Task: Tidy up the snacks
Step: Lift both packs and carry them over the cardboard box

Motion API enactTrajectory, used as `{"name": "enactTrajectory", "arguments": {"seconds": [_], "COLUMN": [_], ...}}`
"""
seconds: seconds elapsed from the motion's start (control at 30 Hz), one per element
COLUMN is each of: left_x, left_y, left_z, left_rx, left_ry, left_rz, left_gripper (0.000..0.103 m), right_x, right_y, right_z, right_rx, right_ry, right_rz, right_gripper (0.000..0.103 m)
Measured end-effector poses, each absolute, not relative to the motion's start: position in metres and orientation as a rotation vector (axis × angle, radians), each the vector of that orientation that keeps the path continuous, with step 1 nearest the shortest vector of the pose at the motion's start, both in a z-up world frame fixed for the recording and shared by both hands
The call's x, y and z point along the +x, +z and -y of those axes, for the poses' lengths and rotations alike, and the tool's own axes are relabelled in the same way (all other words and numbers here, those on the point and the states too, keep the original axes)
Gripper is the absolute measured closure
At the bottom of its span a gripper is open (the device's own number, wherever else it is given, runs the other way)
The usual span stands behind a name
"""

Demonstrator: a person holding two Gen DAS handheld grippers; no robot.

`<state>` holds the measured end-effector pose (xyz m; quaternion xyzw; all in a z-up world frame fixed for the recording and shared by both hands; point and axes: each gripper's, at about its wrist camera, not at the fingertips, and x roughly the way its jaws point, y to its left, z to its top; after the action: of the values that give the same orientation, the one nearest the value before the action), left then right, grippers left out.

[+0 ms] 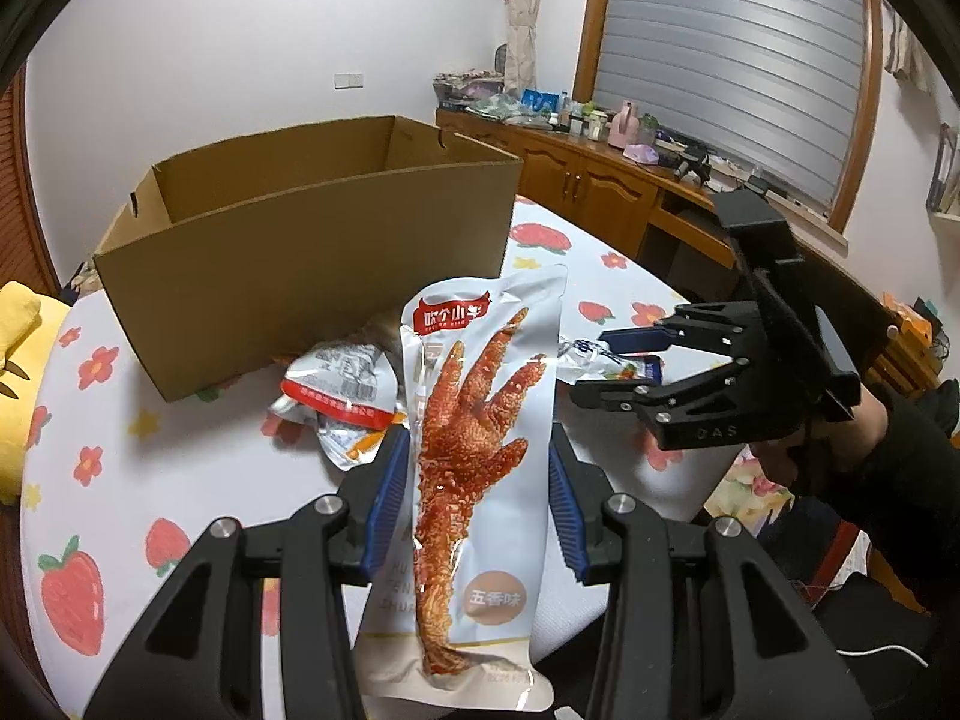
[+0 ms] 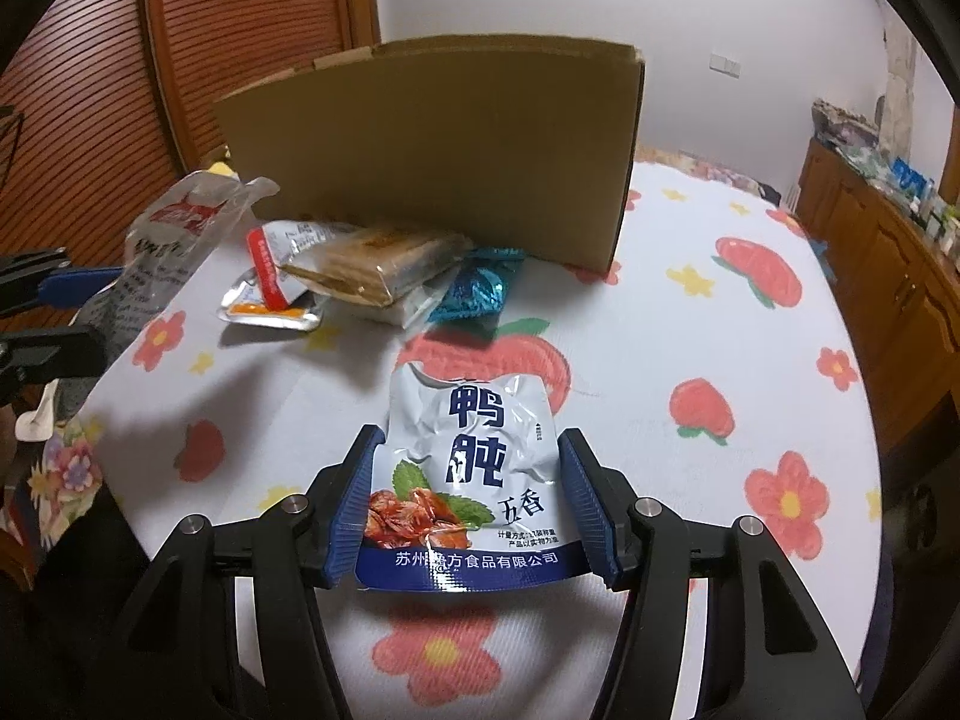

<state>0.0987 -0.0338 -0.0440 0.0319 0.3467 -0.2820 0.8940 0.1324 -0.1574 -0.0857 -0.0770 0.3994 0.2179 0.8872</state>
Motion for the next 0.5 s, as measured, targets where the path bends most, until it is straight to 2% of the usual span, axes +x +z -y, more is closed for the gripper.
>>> {"name": "enactTrajectory", "arguments": {"seconds": [0.5], "left_x": [0.113], "left_y": [-0.027], "left_z": [0.016], "left_rx": [0.052], "left_ry": [-0.524], "left_rz": [-0.672], "left_gripper": [0.060], "right_x": [0.120], "right_y": [-0.045], "right_z": [0.152], "right_rx": [-0.149], "right_ry": [0.477], "right_rz": [-0.733], "right_gripper": [0.042]}}
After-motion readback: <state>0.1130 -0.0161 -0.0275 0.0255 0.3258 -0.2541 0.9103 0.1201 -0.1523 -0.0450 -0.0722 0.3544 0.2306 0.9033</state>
